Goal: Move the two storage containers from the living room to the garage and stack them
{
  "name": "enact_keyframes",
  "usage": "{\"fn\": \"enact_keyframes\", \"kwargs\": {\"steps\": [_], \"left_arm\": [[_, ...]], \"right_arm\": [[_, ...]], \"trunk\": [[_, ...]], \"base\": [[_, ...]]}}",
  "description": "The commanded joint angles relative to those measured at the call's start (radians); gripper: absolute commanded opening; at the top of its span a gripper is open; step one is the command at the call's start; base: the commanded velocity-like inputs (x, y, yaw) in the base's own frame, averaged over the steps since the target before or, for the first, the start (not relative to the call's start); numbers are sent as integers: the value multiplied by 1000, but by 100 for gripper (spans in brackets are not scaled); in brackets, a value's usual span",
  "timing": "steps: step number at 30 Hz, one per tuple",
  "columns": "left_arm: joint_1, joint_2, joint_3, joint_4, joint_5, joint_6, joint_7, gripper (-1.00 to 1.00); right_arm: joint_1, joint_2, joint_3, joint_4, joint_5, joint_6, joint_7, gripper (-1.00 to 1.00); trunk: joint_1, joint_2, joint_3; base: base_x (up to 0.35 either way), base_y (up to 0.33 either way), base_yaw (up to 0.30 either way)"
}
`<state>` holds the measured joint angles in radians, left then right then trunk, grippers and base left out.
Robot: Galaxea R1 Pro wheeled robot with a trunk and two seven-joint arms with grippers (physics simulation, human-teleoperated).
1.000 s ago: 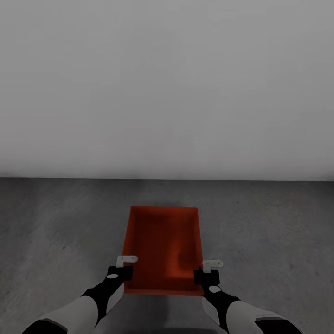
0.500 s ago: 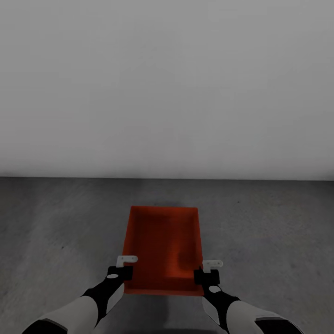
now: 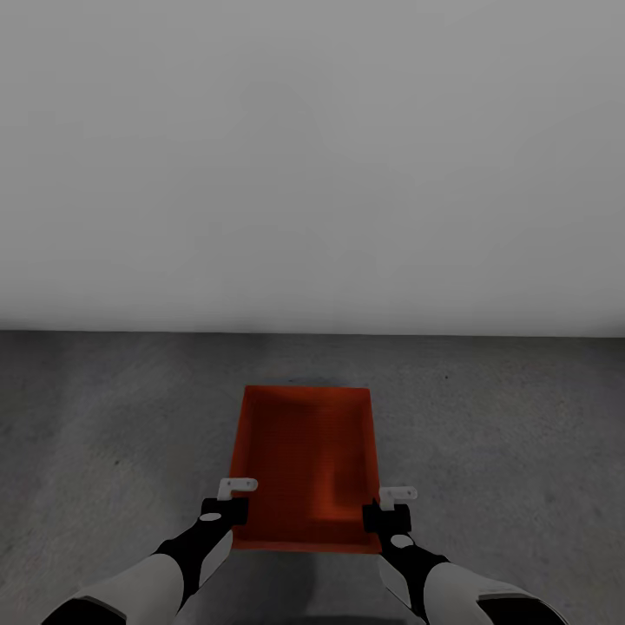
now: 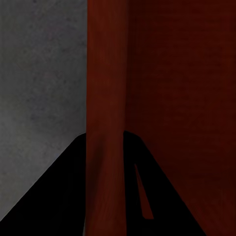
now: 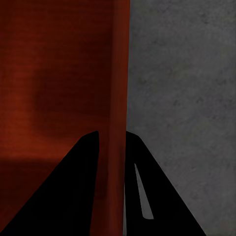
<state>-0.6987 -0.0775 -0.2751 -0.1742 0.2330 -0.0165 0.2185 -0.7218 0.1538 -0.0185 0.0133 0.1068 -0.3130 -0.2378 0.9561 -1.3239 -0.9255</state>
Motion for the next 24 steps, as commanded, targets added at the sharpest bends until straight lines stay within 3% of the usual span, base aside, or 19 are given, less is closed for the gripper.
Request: {"fn": "enact_keyframes", "kwargs": {"steps": [1,15,24], "left_arm": [[-1,-8,34,4,85,0,10,-100],[-1,-8,35,4,85,0,10,-100],[-1,-8,34,4,84,0,10,-100]], "right_arm": [[-1,0,-23,-3,1,-15,-9,-100],[-1,0,-23,-3,1,-15,-9,-100],[-1,0,-23,-3,1,-15,-9,-100]], "trunk": [[4,-7,-4],[57,-105,-47],[57,-105,-47]], "base": [[0,0,0],[0,0,0],[0,0,0]]}}
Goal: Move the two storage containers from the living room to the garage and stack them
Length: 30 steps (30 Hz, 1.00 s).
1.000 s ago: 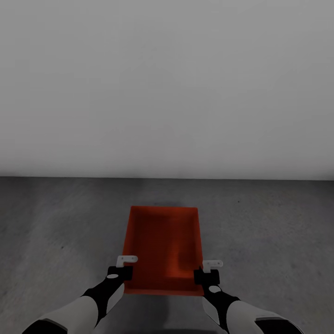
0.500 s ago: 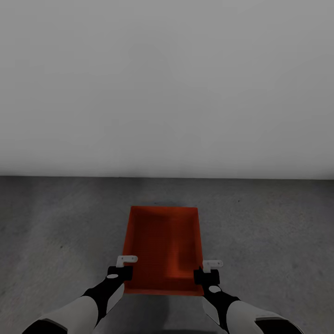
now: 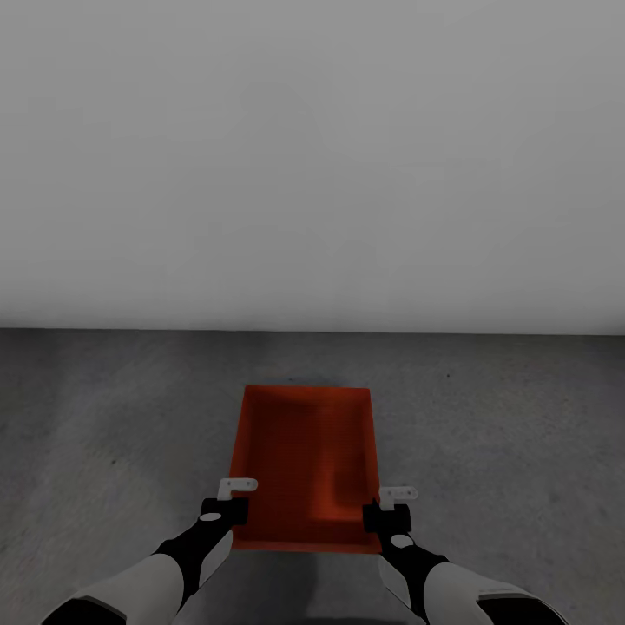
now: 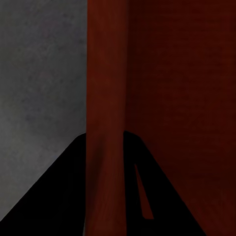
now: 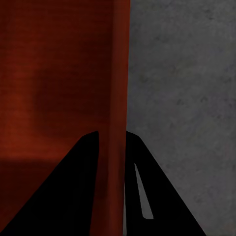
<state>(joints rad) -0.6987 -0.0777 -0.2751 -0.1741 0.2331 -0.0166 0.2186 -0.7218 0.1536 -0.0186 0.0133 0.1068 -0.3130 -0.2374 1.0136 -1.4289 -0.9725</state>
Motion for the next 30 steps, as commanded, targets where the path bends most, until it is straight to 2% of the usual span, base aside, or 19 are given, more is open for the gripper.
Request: {"fn": "enact_keyframes", "kwargs": {"steps": [1,16,25,30], "left_arm": [[-1,-8,34,4,83,0,10,-100],[-1,-7,35,4,83,0,10,-100],[-1,-7,34,4,83,0,9,-100],[-1,-7,35,4,83,0,9,-100]], "right_arm": [[-1,0,-23,-3,1,-15,-10,-100],[-1,0,-23,-3,1,-15,-10,-100],[-1,0,-23,-3,1,-15,-10,-100],[-1,0,-23,-3,1,-15,-10,-100]], "trunk": [[0,0,0],[0,0,0],[34,-63,-29],[34,-63,-29]], "base": [[0,0,0],[0,0,0],[0,0,0],[0,0,0]]}}
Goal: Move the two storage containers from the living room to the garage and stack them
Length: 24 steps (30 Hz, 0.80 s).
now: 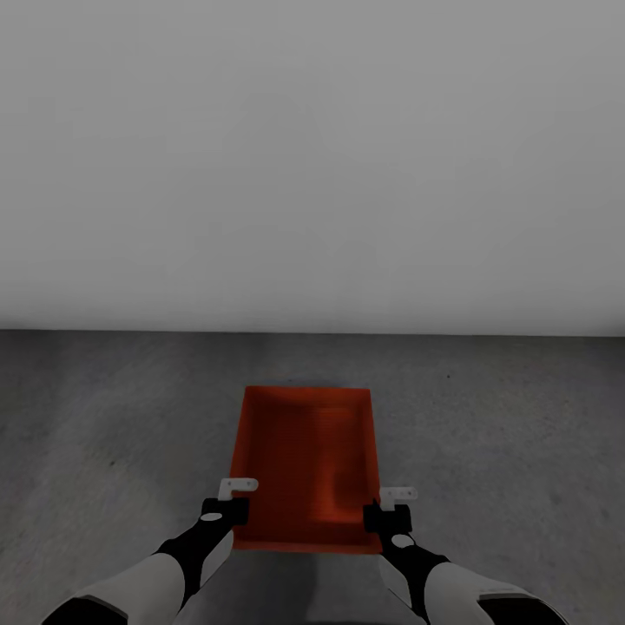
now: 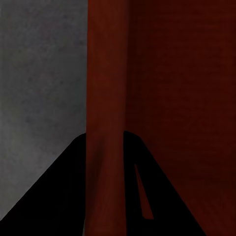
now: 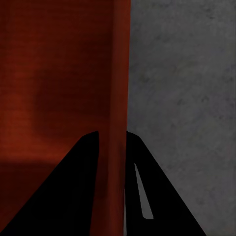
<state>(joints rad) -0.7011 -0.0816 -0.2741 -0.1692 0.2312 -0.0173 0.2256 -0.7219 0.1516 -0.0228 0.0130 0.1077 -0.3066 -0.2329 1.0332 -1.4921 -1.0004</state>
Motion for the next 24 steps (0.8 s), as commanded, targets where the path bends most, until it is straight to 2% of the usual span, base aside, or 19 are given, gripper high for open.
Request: {"fn": "enact_keyframes", "kwargs": {"steps": [1,24], "left_arm": [[2,-3,34,-1,85,0,2,-100],[2,-2,34,-1,85,0,1,-100]], "right_arm": [[-1,2,-19,-2,0,-22,-14,-100],[-1,-1,-19,-2,1,-26,-13,-100]], "trunk": [[15,0,-1],[15,0,-1]], "base": [[0,0,0],[0,0,0]]}}
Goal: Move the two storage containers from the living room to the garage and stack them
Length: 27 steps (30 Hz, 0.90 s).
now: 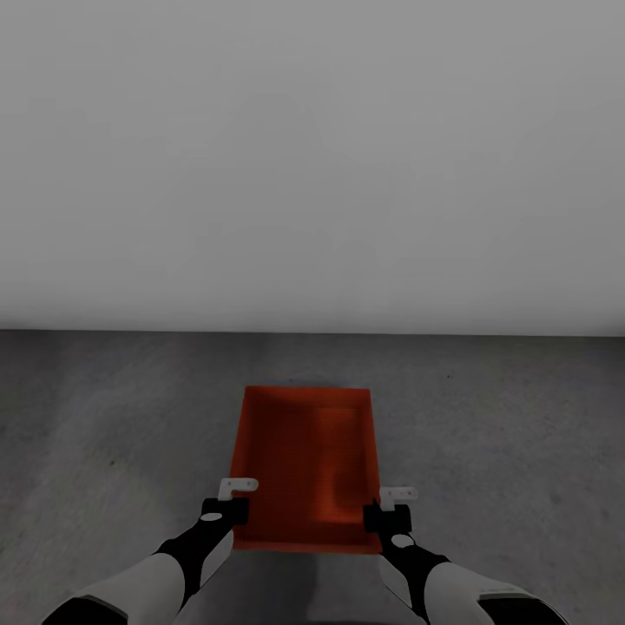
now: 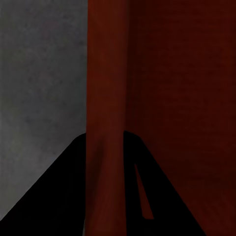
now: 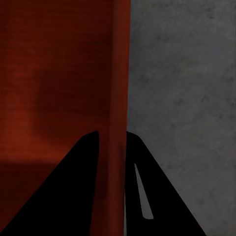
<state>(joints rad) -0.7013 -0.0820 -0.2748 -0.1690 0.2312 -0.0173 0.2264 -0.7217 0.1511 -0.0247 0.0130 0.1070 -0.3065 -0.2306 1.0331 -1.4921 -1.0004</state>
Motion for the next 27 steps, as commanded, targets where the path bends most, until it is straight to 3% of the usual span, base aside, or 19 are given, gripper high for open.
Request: {"fn": "enact_keyframes", "kwargs": {"steps": [1,2,3,4,27], "left_arm": [[2,-2,34,-1,85,0,1,-100],[2,-1,35,-1,85,0,1,-100],[2,-1,35,-1,85,0,1,-100],[2,-1,35,-1,86,1,1,100],[2,-1,34,-1,84,0,2,100]], "right_arm": [[-1,0,-17,-2,2,-26,-15,-100],[-1,0,-17,-2,2,-26,-15,-100],[-1,0,-17,-2,1,-26,-15,100],[-1,0,-17,-2,1,-26,-15,100],[-1,1,-17,-2,0,-17,-15,100]], "trunk": [[15,0,-1],[15,0,-1],[15,0,-1],[15,0,-1],[15,0,-1]], "base": [[0,0,0],[0,0,0],[0,0,0],[0,0,0],[0,0,0]]}}
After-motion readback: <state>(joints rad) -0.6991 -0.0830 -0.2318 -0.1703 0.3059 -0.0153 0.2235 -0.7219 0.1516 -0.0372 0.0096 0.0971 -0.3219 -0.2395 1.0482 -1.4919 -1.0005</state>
